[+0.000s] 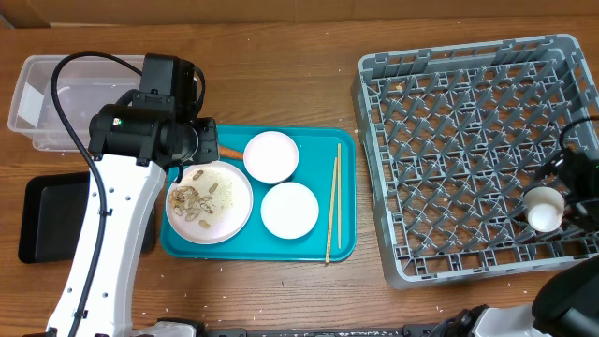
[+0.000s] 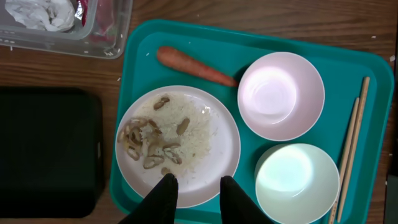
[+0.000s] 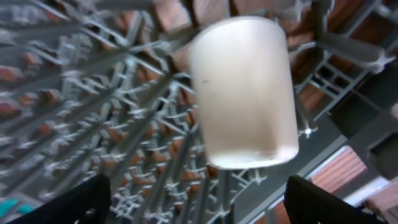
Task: Sort waste into correct bins and load items into the dishwasher
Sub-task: 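Lower the cup into the rack's right side and release it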
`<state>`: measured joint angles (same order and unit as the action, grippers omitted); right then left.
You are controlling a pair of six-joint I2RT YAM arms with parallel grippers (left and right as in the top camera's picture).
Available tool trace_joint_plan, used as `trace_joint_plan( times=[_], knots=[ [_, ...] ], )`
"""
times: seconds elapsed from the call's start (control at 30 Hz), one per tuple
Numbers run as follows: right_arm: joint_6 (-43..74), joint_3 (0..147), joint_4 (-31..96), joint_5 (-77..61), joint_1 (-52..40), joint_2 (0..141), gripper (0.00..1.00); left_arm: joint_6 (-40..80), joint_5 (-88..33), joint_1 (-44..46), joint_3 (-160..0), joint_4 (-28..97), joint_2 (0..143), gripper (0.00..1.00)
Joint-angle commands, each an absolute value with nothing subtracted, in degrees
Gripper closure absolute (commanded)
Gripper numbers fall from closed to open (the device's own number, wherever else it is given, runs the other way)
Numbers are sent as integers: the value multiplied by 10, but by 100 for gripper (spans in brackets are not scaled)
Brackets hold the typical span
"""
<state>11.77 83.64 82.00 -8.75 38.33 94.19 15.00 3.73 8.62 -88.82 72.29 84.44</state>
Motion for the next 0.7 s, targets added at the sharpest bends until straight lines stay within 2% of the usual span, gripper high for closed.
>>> trace_joint_plan(
  times=[0.0, 0.13, 0.23, 0.37, 0.4, 0.43, 0.57, 0.67],
  knots=[
    [117, 913, 842, -108, 386, 919, 9, 154, 44, 86, -893, 724, 843, 74],
    [117, 931, 870, -108, 386, 890, 10, 155, 44, 86, -893, 724, 843, 74],
    [102, 929, 891, -108, 386, 884, 20, 155, 44, 86, -893, 724, 843, 74],
    [100, 891, 886, -108, 386, 885, 61, 154, 44, 86, -893, 724, 843, 74],
    [100, 881, 882, -108, 386, 885, 68, 154, 44, 86, -893, 724, 843, 74],
    [100, 865, 874, -107, 386, 885, 72, 155, 44, 86, -893, 724, 843, 74],
    [101, 809, 829, -100, 386, 885, 74, 154, 33, 86, -893, 724, 843, 74],
    [103, 781, 802, -86, 386, 887, 87, 154, 33, 86, -893, 724, 843, 74]
  ],
)
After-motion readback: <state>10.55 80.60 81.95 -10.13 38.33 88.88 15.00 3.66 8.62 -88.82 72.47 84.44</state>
